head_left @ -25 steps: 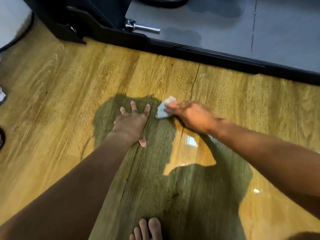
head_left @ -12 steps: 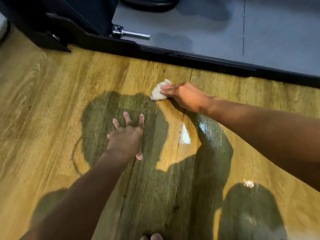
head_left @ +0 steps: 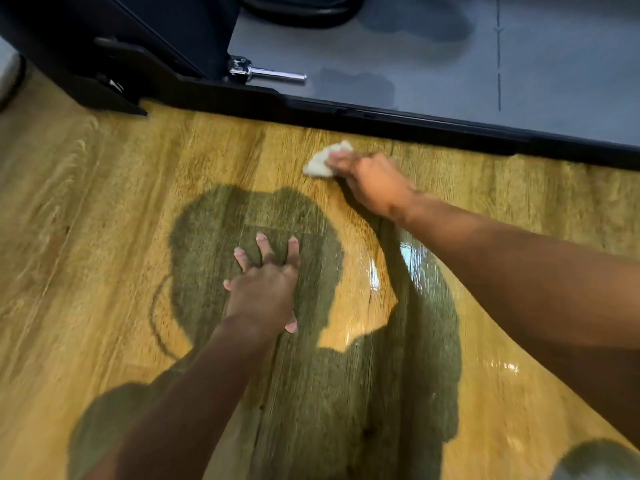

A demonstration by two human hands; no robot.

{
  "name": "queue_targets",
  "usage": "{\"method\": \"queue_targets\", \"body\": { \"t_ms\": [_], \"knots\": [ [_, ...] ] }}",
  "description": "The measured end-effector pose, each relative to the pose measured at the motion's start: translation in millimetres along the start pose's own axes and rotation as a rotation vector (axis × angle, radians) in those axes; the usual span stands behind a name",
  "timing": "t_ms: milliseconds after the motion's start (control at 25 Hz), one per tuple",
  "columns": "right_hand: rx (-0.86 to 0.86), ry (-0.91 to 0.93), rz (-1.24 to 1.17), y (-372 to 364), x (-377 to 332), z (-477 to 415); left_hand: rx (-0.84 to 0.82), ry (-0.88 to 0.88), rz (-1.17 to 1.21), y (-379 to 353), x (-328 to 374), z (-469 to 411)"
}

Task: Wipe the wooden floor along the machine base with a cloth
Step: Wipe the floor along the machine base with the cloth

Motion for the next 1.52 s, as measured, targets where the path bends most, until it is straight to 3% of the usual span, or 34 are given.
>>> {"method": "queue_targets", "body": {
  "t_ms": [120, 240, 360, 560, 720, 800, 1000, 1160, 1240, 1320, 1440, 1520],
  "knots": [
    [0.033, -0.191, -0.036, 2, -14, -3, 0.037, 0.021, 0.049, 2, -2, 5],
    [0.007, -0.002, -0.095, -13, -67, 61, 0.093, 0.086, 0.137, 0, -8, 10],
    [-0.062, 0.224, -0.023, -17, -69, 75, 0.101, 0.163, 0.187, -4, -17, 12],
    [-0.011, -0.008, -0.062, -16, -58, 52, 0.051, 0.167, 0.115, -2, -19, 6],
    [-0.128, 0.403, -0.18, -22, -107, 142, 0.008, 0.042, 0.049, -3, -35, 6],
    [-0.221, 0.547, -0.107, -24, -107, 157, 0.002, -0.014, -0.036, -3, -42, 10],
    [-0.146, 0.247, -0.121, -8, -91, 128, 0.021, -0.03, -0.105, 2, -40, 13],
    [-0.307, 0.556, -0.249, -24, -142, 199, 0.018, -0.032, -0.081, 4, -43, 17],
    [-0.344, 0.748, -0.149, -27, -151, 207, 0.011, -0.019, -0.069, 6, -41, 19],
    [-0.355, 0.73, -0.109, -29, -144, 187, 0.001, 0.003, -0.058, 7, -39, 19],
    [-0.218, 0.495, -0.158, -26, -131, 162, 0.017, 0.006, -0.04, 8, -42, 20],
    [-0.216, 0.61, -0.164, -28, -152, 185, 0.017, -0.01, -0.015, 9, -45, 22]
  ]
}}
Point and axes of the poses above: each hand's wrist, its own z-axis away from the middle knuckle, its own y-axis out of the back of the hand, x = y × z, the point moved 6 cm from there along -z, towards the middle knuckle, and after that the axes turned 8 degrees about z, right-handed, at the moved point
